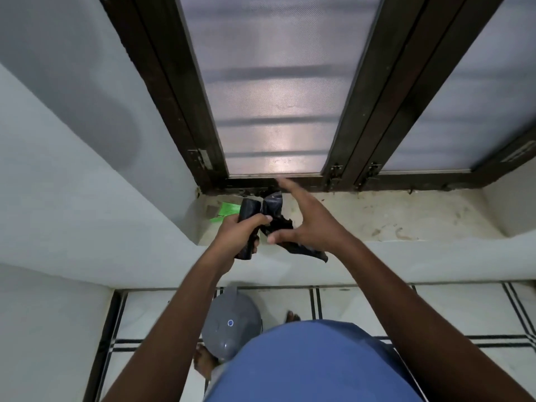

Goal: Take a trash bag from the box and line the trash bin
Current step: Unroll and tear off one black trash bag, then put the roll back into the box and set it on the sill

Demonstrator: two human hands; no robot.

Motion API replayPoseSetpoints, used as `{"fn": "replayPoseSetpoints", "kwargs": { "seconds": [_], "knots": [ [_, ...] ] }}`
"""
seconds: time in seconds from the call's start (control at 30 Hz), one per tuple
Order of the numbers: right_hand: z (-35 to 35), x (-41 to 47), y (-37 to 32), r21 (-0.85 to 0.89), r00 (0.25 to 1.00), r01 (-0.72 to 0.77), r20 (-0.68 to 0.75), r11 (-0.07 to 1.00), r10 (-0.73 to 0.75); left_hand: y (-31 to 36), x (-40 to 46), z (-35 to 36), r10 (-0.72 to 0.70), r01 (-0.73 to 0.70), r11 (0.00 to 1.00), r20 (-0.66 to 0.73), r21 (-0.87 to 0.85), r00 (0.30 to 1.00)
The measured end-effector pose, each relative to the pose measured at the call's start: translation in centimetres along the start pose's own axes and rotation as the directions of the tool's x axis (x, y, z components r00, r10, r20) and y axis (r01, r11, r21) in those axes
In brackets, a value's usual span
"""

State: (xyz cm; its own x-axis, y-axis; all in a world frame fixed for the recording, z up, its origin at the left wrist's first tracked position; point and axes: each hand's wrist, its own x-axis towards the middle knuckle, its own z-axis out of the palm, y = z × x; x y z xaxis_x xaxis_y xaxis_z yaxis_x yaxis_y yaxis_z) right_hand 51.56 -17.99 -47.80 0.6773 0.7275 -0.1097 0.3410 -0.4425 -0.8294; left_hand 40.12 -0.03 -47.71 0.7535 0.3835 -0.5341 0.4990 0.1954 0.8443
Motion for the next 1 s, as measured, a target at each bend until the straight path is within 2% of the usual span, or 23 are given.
{"fn": "replayPoseSetpoints", "kwargs": {
  "seconds": [0.03,0.1,0.2,0.3,0.37,0.43,0.47,0.5,0.53,0.57,0.63,0.67,0.77,0.87,1.0],
  "knots": [
    [-0.2,0.0,0.5,-0.041,0.999,-0.001,0.054,0.999,0.003,0.2,0.1,0.3,0.002,-0.002,1.0,0.026,-0.023,1.0],
    [-0.4,0.4,2.1,-0.056,0.999,0.008,0.045,0.998,-0.005,0.6,0.4,0.9,0.006,-0.002,0.998,0.065,-0.068,0.998],
    [-0.3,1.7,4.3,-0.002,0.995,-0.01,-0.1,1.0,0.01,0.4,1.1,1.2,0.006,-0.003,0.997,0.033,-0.081,0.999],
    [0.1,2.9,6.7,0.175,0.951,-0.119,-0.262,0.977,0.163,-0.3,1.7,0.9,-0.038,0.031,0.991,-0.054,-0.129,0.998],
    [0.4,3.8,8.5,0.424,0.891,-0.221,-0.277,0.878,0.359,-0.9,2.0,0.6,-0.072,0.054,0.983,-0.099,-0.173,0.992],
    [0.7,4.5,9.8,0.673,0.822,-0.284,-0.195,0.683,0.535,-1.5,2.0,0.4,-0.1,0.072,0.97,-0.113,-0.23,0.989],
    [0.8,4.9,10.4,0.735,0.793,-0.305,-0.157,0.606,0.589,-1.8,2.0,0.3,-0.108,0.074,0.96,-0.114,-0.269,0.988],
    [1.0,5.2,11.0,0.751,0.768,-0.325,-0.145,0.575,0.624,-2.1,2.0,0.3,-0.115,0.075,0.947,-0.111,-0.313,0.987],
    [1.2,5.6,11.7,0.716,0.75,-0.354,-0.167,0.601,0.64,-2.4,1.9,0.3,-0.121,0.076,0.929,-0.101,-0.363,0.988],
    [1.4,5.9,12.4,0.632,0.745,-0.388,-0.214,0.671,0.632,-2.6,1.9,0.3,-0.128,0.08,0.907,-0.089,-0.414,0.988],
    [1.9,6.2,13.1,0.373,0.767,-0.448,-0.307,0.813,0.564,-2.9,1.7,0.4,-0.145,0.09,0.869,-0.077,-0.486,0.987],
    [2.1,6.4,13.3,0.238,0.779,-0.475,-0.334,0.847,0.531,-3.0,1.7,0.4,-0.154,0.094,0.861,-0.079,-0.5,0.985],
    [2.5,6.6,13.4,-0.034,0.776,-0.556,-0.378,0.83,0.505,-3.1,1.8,0.9,-0.185,0.112,0.857,-0.098,-0.503,0.978],
    [2.3,6.1,13.2,-0.072,0.789,-0.529,-0.407,0.845,0.46,-2.8,1.8,1.3,-0.194,0.125,0.843,-0.078,-0.523,0.978],
    [1.2,4.4,12.4,0.01,0.789,-0.512,-0.391,0.859,0.475,-2.5,2.4,1.5,-0.141,0.087,0.867,-0.073,-0.491,0.987]
  ]
}}
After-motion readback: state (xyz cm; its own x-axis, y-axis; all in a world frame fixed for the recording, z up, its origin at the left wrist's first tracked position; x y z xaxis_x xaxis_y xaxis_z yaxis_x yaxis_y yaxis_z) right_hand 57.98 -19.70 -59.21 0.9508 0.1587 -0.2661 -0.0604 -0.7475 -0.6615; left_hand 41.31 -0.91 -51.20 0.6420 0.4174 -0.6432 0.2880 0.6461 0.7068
